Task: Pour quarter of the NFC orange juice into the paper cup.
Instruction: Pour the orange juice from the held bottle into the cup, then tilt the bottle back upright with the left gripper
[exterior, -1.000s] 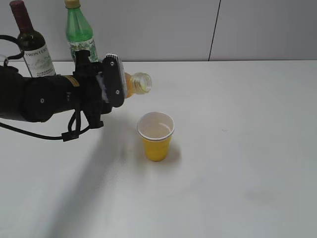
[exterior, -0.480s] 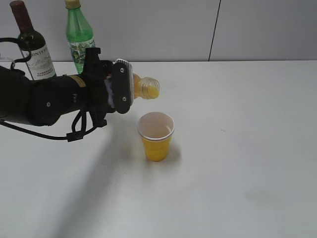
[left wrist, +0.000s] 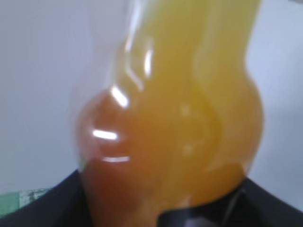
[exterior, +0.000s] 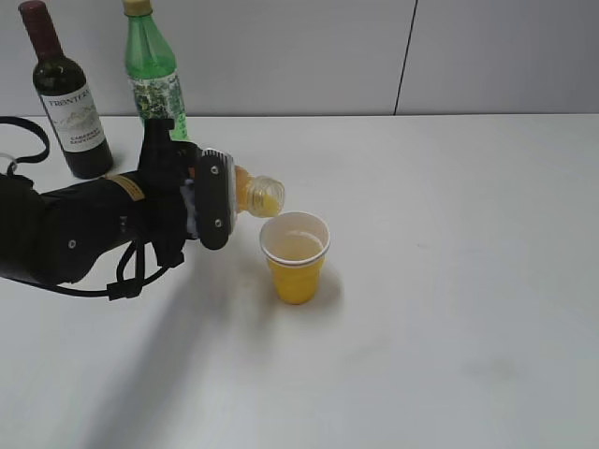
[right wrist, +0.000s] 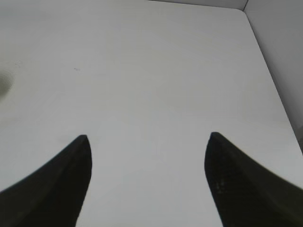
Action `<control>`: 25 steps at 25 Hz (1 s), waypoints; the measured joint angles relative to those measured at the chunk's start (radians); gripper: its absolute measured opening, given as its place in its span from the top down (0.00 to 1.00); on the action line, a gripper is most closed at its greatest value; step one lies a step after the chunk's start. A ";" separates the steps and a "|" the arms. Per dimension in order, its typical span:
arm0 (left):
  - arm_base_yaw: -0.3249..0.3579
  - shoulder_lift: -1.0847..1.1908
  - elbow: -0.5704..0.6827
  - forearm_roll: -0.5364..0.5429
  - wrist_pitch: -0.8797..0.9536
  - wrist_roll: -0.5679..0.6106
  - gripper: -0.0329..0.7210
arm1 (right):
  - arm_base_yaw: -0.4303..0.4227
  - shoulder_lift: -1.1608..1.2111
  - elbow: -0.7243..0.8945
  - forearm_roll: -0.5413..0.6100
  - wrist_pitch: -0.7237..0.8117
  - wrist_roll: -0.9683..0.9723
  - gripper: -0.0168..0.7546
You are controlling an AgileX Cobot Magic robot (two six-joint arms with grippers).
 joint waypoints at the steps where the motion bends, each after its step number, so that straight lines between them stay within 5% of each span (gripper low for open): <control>1: 0.000 0.000 0.003 0.000 0.000 0.000 0.36 | 0.000 0.000 0.000 0.000 0.000 0.000 0.21; 25: 0.000 0.000 0.002 0.000 -0.015 0.084 0.36 | 0.000 0.000 0.000 0.000 0.000 0.001 0.21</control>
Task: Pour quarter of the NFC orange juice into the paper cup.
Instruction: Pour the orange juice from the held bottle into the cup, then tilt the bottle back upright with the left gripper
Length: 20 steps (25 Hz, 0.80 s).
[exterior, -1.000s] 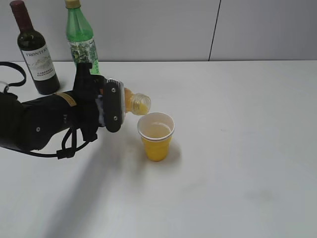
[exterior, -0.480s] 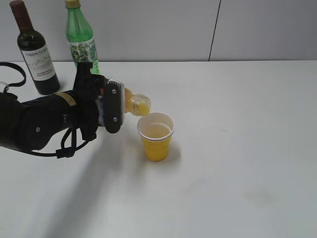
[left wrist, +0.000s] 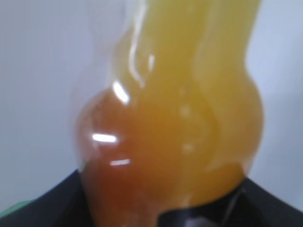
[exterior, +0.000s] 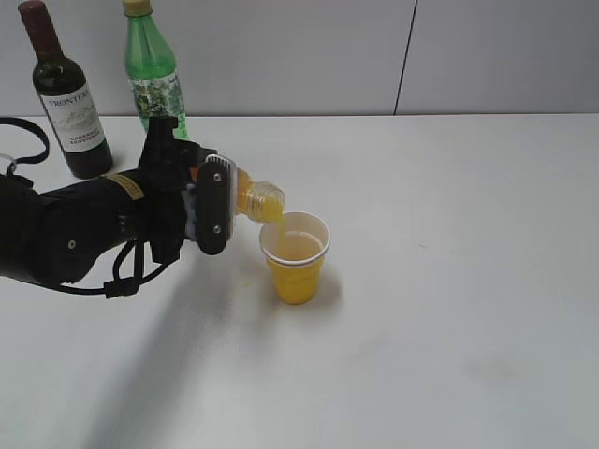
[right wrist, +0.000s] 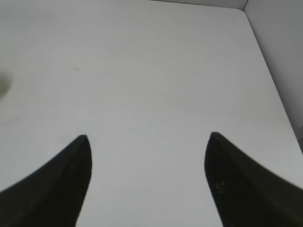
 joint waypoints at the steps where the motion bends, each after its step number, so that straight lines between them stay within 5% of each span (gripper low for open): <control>1: 0.000 0.000 0.000 0.000 -0.005 0.003 0.36 | 0.000 0.000 0.000 0.000 0.000 -0.001 0.21; 20: 0.000 0.000 0.000 0.002 -0.018 0.032 0.36 | 0.000 0.000 0.000 0.000 0.000 0.000 0.21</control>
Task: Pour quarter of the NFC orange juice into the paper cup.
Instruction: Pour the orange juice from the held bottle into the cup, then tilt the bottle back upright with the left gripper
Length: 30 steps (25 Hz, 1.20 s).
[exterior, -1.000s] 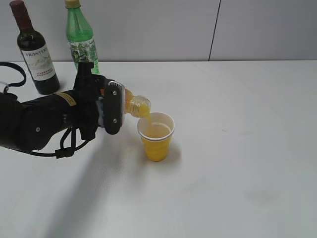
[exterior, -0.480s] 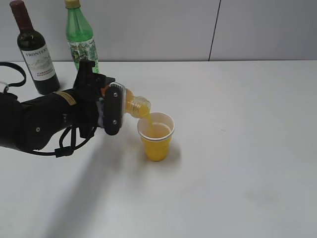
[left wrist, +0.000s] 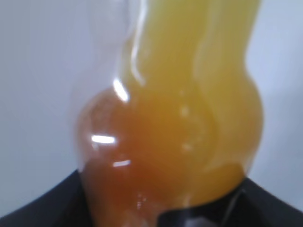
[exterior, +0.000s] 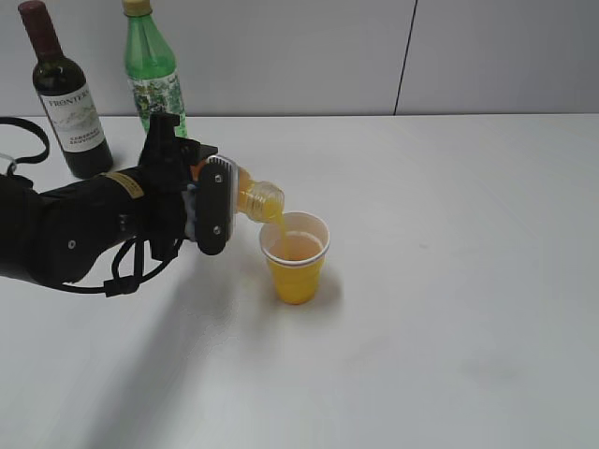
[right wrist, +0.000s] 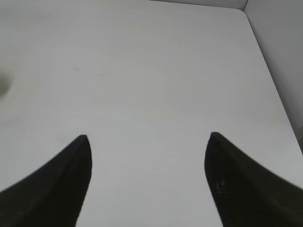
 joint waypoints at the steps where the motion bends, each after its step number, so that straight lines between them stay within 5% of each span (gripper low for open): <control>1: 0.000 0.000 0.000 0.000 0.000 0.000 0.36 | 0.000 0.000 0.000 0.000 0.000 0.000 0.21; 19: 0.000 0.000 0.000 0.020 -0.021 -0.069 0.36 | 0.000 0.000 0.000 0.000 0.000 -0.001 0.21; 24: 0.000 0.000 0.000 0.041 -0.023 -0.272 0.36 | 0.000 0.000 0.000 0.000 0.000 -0.001 0.21; 30: 0.000 0.000 0.000 0.044 -0.121 -0.688 0.36 | 0.000 0.000 0.000 0.000 0.000 0.000 0.21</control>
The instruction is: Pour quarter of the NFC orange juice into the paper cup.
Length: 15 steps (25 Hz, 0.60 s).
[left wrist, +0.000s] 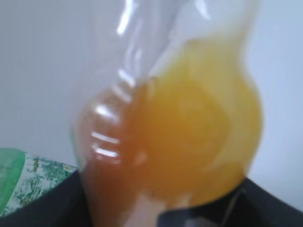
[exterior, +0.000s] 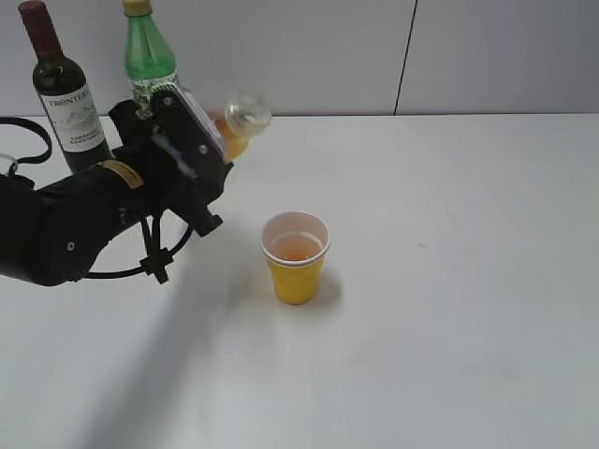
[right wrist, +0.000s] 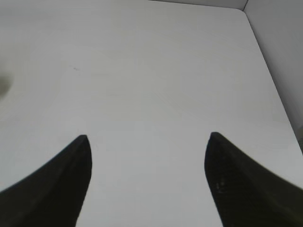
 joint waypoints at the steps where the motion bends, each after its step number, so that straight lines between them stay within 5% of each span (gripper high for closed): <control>1: 0.001 0.000 0.000 0.000 -0.021 -0.083 0.36 | 0.000 0.000 0.000 0.000 0.000 0.000 0.21; 8: 0.080 0.000 0.000 0.105 -0.036 -0.557 0.36 | 0.000 0.000 0.000 0.000 0.000 -0.001 0.21; 15: 0.140 0.074 -0.122 0.252 -0.035 -0.761 0.36 | 0.000 0.000 0.000 0.000 0.000 -0.001 0.21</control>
